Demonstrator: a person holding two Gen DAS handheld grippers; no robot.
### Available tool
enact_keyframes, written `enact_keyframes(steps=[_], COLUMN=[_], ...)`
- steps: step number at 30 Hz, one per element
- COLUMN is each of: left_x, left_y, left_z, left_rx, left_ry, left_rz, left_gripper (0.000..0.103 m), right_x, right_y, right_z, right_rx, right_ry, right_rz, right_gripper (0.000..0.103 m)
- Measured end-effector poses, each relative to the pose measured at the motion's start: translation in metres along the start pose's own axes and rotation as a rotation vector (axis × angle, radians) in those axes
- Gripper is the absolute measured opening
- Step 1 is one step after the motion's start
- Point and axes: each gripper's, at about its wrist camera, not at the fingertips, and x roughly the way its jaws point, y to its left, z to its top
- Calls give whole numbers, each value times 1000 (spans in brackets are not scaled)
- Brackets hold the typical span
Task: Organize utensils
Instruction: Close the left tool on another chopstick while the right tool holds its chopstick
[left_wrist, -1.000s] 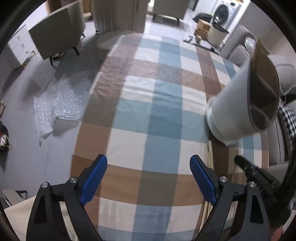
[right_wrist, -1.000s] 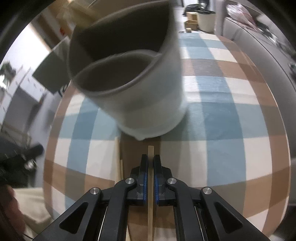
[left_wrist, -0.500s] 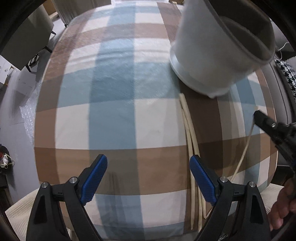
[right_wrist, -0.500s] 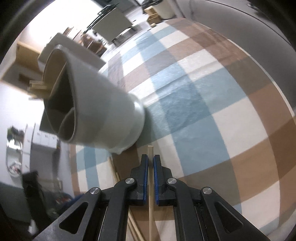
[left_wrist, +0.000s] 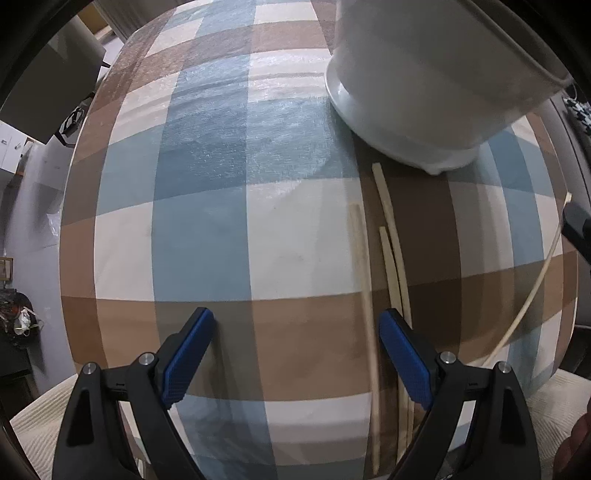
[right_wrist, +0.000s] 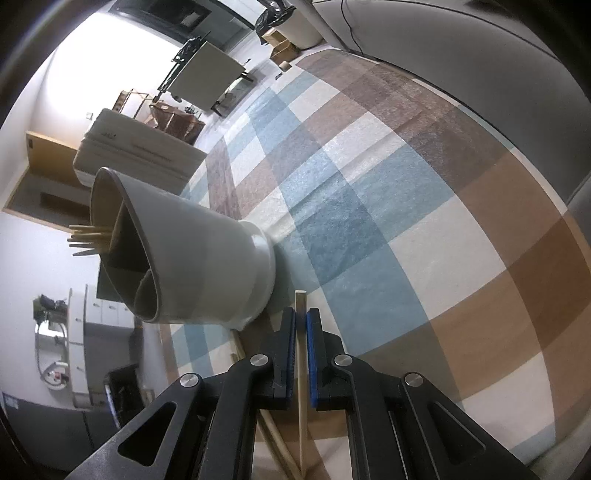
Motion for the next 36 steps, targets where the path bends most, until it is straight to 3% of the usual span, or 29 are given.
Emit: enact_keyframes(steps=[9, 12, 15, 23, 26, 32, 36], left_x=[-5, -6, -10, -18, -24, -30, -25], left_y=[-9, -8, -13, -38, -46, -40, -10], left_z=[16, 20, 26, 39, 39, 24, 34], left_rx=[17, -3, 8, 49, 65, 46, 3], left_ry=[-31, -40, -65, -129, -129, -136, -157], left_rz=[5, -19, -21, -30, -39, -52, -94], left_gripper=[87, 79, 67, 17, 4, 2, 2], right_x=[-4, -6, -5, -4, -3, -2, -4], right_y=[-6, -7, -5, 4, 4, 4, 8], right_z=[3, 6, 7, 9, 9, 10, 10], right_rx=[13, 19, 8, -32, -34, -35, -52], right_ry=[-16, -30, -34, -48, -50, -52, -60], right_rz=[-13, -8, -13, -16, -18, -27, -24], right_gripper=[5, 5, 5, 5, 5, 5, 5])
